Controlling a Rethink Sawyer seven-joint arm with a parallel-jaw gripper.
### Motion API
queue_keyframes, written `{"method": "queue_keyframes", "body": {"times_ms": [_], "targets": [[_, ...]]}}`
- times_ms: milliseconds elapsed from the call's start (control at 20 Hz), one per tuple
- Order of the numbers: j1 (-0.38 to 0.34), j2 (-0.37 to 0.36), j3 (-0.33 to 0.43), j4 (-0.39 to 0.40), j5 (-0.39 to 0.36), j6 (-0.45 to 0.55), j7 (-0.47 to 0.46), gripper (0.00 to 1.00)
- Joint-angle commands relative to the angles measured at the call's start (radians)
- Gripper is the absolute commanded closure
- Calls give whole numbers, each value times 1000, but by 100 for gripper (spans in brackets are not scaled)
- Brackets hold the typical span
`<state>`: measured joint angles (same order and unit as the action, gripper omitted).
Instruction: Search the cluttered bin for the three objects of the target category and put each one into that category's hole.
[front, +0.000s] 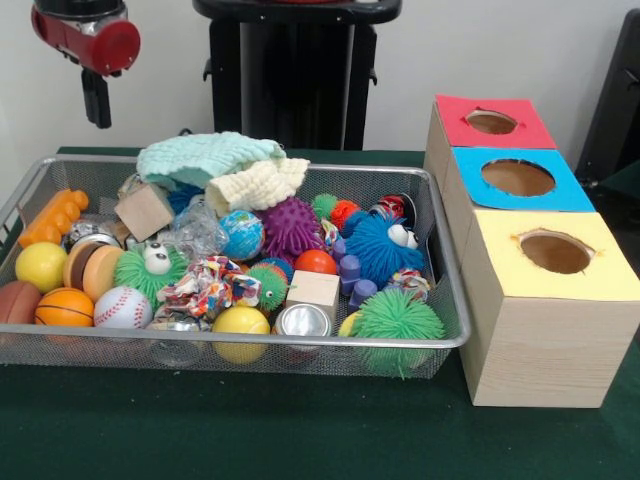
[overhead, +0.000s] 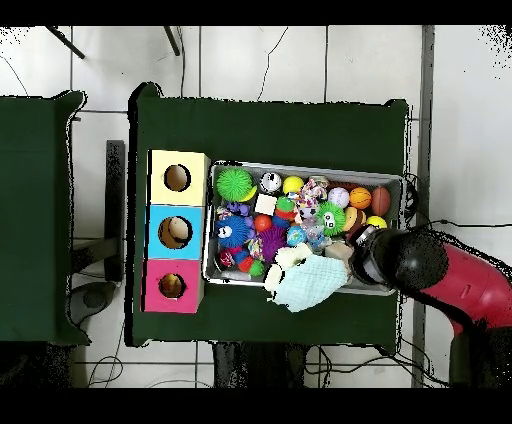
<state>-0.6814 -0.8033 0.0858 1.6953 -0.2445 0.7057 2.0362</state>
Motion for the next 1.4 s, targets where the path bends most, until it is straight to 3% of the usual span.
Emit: {"method": "queue_keyframes", "body": {"times_ms": [50,300,500,1100,1400], "targets": [[37,148,-39,-15,-24,-94,159,100],[48,254,-72,-60,-15,-197,189,100],[70,297,-108,-90,9,-218,203,100],[124,324,-164,-76,125,-241,240,100],[131,383,-180,-106,163,-300,242,100]]}}
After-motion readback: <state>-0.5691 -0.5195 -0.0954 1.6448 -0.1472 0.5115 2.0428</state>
